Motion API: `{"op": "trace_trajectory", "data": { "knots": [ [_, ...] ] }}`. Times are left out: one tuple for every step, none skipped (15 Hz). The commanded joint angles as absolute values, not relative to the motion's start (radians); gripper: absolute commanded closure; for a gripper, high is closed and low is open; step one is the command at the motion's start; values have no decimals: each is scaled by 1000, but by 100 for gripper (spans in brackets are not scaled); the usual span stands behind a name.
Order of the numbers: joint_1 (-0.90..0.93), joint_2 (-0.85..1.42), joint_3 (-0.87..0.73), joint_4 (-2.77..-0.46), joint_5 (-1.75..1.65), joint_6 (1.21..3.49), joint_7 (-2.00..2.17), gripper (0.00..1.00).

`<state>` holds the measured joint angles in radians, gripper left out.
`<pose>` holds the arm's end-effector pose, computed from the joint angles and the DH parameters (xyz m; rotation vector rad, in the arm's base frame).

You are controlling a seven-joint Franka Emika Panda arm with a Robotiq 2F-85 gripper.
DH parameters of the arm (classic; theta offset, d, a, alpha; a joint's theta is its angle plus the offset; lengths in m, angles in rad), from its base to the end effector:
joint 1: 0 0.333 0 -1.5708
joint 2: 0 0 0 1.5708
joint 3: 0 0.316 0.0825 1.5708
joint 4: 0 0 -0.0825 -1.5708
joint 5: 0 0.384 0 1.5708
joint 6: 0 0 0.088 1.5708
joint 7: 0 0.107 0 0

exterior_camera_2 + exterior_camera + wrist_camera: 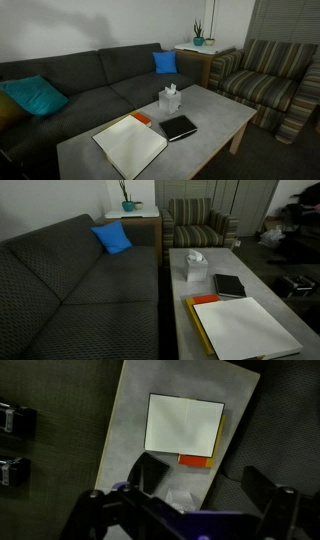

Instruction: Close the open black book

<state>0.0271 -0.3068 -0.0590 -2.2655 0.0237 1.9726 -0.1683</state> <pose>0.4592 -0.0146 0.4843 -3.0968 -0.2014 -0.0266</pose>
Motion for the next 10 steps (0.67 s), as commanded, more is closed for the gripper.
{"op": "trace_trajectory", "data": {
  "knots": [
    [19, -306, -52, -2264, 26, 1970, -170, 0],
    [19, -306, -52, -2264, 26, 1970, -170, 0],
    [19, -306, -52, -2264, 26, 1970, -170, 0],
    [19, -306, -52, -2264, 26, 1970, -170, 0],
    [21, -290, -44, -2248, 7, 1966, -170, 0],
    [26, -249, -37, -2225, 0, 1974, -175, 0],
    [32, -217, -33, -2209, -1, 1981, -186, 0],
    [40, -175, -26, -2190, 3, 1991, -197, 0],
    [46, -126, -15, -2168, 3, 2003, -198, 0],
    [54, -73, -6, -2141, 12, 2011, -208, 0]
  ]
}}
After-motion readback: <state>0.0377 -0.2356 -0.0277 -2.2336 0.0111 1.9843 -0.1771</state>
